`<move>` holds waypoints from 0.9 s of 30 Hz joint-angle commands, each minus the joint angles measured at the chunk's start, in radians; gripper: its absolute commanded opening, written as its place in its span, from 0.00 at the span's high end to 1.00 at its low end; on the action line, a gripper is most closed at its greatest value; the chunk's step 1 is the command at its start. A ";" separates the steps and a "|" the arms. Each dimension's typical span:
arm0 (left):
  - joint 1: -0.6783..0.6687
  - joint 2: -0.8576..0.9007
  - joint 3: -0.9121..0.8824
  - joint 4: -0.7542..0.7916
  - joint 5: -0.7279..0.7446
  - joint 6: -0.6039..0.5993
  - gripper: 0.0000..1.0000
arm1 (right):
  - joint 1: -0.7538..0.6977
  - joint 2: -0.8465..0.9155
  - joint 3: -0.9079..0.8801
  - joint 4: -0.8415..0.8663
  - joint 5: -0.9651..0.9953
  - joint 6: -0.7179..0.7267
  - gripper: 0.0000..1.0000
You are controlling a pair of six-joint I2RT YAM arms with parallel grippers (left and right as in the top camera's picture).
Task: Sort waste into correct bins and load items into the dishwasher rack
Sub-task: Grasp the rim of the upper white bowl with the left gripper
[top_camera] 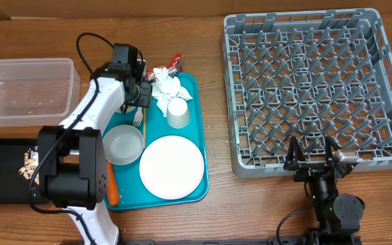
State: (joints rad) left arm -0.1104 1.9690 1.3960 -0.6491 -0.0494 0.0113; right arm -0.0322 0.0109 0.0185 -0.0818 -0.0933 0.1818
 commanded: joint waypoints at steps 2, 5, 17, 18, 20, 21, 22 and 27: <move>-0.001 0.024 0.013 0.013 -0.002 0.024 0.33 | -0.003 -0.008 -0.010 0.005 0.006 -0.008 0.00; -0.001 0.029 0.013 0.020 -0.003 0.039 0.33 | -0.003 -0.008 -0.010 0.005 0.006 -0.007 0.00; -0.001 0.036 0.013 0.033 -0.010 0.038 0.54 | -0.003 -0.008 -0.010 0.005 0.006 -0.008 0.00; -0.001 0.036 0.013 0.032 -0.010 0.038 0.60 | -0.003 -0.008 -0.010 0.005 0.006 -0.008 0.00; -0.001 0.036 0.013 0.032 -0.010 0.038 0.67 | -0.003 -0.008 -0.010 0.005 0.006 -0.007 0.00; -0.001 0.036 0.013 0.032 -0.010 0.038 0.68 | -0.003 -0.008 -0.010 0.005 0.006 -0.008 0.00; -0.001 0.036 0.013 0.033 -0.010 0.038 0.73 | -0.003 -0.008 -0.010 0.005 0.006 -0.008 0.00; -0.002 0.036 0.013 0.033 -0.010 0.038 0.83 | -0.003 -0.008 -0.010 0.005 0.006 -0.008 0.00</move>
State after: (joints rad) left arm -0.1104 1.9865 1.3960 -0.6197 -0.0532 0.0418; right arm -0.0322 0.0109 0.0185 -0.0818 -0.0933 0.1825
